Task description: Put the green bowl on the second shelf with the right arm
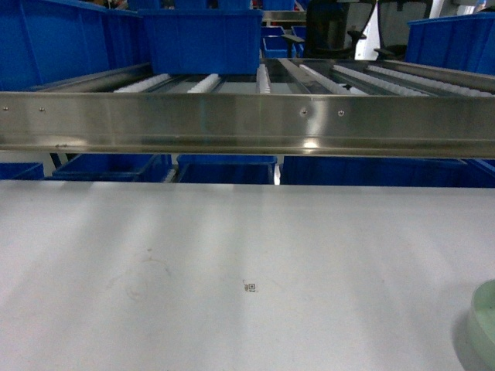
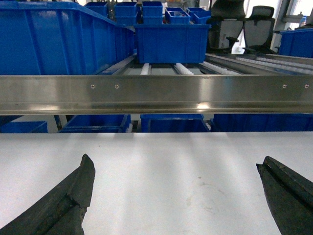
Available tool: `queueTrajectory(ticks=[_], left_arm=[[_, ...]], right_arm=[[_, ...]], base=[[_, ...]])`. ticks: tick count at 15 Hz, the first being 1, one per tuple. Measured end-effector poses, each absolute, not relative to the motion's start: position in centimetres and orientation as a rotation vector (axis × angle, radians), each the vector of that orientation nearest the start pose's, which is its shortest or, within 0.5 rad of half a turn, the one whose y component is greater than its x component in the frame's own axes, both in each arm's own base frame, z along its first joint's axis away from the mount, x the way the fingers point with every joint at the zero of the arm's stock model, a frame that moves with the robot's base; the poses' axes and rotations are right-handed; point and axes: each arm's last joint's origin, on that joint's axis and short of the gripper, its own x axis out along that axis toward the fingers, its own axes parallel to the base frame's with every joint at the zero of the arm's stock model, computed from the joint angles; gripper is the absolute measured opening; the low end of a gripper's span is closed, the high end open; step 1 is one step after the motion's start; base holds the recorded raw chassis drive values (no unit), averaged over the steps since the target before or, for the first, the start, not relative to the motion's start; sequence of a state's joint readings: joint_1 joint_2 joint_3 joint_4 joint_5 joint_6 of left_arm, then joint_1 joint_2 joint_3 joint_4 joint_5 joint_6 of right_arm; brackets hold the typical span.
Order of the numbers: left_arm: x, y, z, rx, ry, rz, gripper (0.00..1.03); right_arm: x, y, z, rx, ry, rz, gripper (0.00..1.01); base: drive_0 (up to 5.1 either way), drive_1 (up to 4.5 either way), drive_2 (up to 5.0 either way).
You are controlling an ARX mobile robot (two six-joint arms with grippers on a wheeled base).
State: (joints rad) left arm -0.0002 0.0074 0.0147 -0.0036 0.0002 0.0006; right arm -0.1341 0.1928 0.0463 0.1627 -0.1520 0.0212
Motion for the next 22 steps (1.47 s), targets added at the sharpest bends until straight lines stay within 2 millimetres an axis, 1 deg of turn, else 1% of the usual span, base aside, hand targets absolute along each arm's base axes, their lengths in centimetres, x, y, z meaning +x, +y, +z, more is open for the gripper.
queueTrajectory(ticks=[1,2,3,4,5,6,7,8,9,10,12,14,18,19,20,22], left_arm=[[9.7,0.0,16.7,0.001,-0.002,0.000,0.98],[9.7,0.0,16.8,0.001,-0.003,0.000,0.98],[9.7,0.0,16.8,0.001,-0.003,0.000,0.98],[9.7,0.0,16.8,0.001,-0.003,0.000,0.98],[9.7,0.0,16.8,0.001,-0.003,0.000,0.98],[9.7,0.0,16.8,0.001,-0.003,0.000,0.98],[9.7,0.0,16.8,0.001,-0.003,0.001,0.98],[9.7,0.0,16.8,0.001,-0.003,0.000,0.98],[9.7,0.0,16.8,0.001,-0.004,0.000,0.98],[9.7,0.0,16.8,0.001,-0.003,0.000,0.98],[9.7,0.0,16.8,0.001,-0.003,0.000,0.98],[9.7,0.0,16.8,0.001,-0.003,0.000,0.98],[9.7,0.0,16.8,0.001,-0.003,0.000,0.98],[9.7,0.0,16.8,0.001,-0.003,0.000,0.98],[9.7,0.0,16.8,0.001,-0.003,0.000,0.98],[9.7,0.0,16.8,0.001,-0.004,0.000,0.98]], right_arm=[[12.5,-2.2,19.6,0.023,0.032,-0.061,0.98],[14.6,-3.2,21.4,0.039,0.107,-0.100,0.98],[17.2,-3.9,22.6,0.041,0.148,-0.126,0.98],[19.2,-4.5,23.0,0.030,0.195,-0.144,0.98],[21.1,-5.0,22.2,0.039,0.296,-0.151,0.98],[22.1,-5.5,20.4,0.061,0.409,-0.164,0.98],[22.6,-6.0,17.6,0.084,0.526,-0.167,0.98],[22.3,-6.7,13.6,0.098,0.659,-0.197,0.98],[22.5,-6.9,11.7,0.095,0.708,-0.208,0.98],[22.6,-6.8,10.8,0.103,0.743,-0.195,0.98],[22.5,-6.0,8.7,0.133,0.817,-0.159,0.98],[23.0,-5.3,7.2,0.170,0.853,-0.151,0.98],[24.4,-4.2,5.6,0.251,0.874,-0.145,0.98],[24.6,-3.6,4.9,0.290,0.889,-0.160,0.98],[24.8,-3.5,4.9,0.314,0.880,-0.172,0.97],[24.9,-3.5,4.7,0.317,0.869,-0.195,0.76]], base=[[0.0,0.00,0.0],[0.0,0.00,0.0],[0.0,0.00,0.0],[0.0,0.00,0.0],[0.0,0.00,0.0],[0.0,0.00,0.0],[0.0,0.00,0.0],[0.0,0.00,0.0],[0.0,0.00,0.0],[0.0,0.00,0.0],[0.0,0.00,0.0],[0.0,0.00,0.0],[0.0,0.00,0.0],[0.0,0.00,0.0],[0.0,0.00,0.0],[0.0,0.00,0.0]])
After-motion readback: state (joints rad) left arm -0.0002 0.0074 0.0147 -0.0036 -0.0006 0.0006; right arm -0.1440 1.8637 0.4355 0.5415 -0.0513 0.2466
